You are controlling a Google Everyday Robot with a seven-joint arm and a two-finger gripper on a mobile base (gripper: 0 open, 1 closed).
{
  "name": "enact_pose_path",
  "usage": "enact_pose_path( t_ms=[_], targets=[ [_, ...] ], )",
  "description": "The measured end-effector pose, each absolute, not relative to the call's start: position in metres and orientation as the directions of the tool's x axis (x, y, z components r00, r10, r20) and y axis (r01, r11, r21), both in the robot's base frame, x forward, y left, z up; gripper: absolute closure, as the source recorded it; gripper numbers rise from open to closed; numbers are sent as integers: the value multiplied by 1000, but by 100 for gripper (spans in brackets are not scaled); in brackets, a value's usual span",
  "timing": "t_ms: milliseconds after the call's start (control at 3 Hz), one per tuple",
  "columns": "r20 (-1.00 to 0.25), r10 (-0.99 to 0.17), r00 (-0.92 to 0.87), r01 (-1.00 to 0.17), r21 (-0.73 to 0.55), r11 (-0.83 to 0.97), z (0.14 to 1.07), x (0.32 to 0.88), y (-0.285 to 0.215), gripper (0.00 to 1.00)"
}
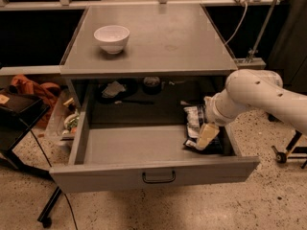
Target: Pick blue chip bag from top drawer and place on counter
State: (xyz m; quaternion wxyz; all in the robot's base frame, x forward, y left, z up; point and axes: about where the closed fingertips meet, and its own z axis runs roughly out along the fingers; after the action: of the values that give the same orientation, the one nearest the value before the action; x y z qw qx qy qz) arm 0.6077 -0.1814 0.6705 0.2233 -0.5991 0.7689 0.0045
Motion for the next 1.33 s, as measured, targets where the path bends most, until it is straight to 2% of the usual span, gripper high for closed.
enact_pose_path(
  t_ms=[333,667,1333],
  targets=[
    [-382,-913,-142,-942,-231,243,652,613,-174,0],
    [-414,-907,-82,-962,-205,180,633,618,-161,19],
    [-452,-891,-40,-978,-163,127,615,622,-149,66]
  ],
)
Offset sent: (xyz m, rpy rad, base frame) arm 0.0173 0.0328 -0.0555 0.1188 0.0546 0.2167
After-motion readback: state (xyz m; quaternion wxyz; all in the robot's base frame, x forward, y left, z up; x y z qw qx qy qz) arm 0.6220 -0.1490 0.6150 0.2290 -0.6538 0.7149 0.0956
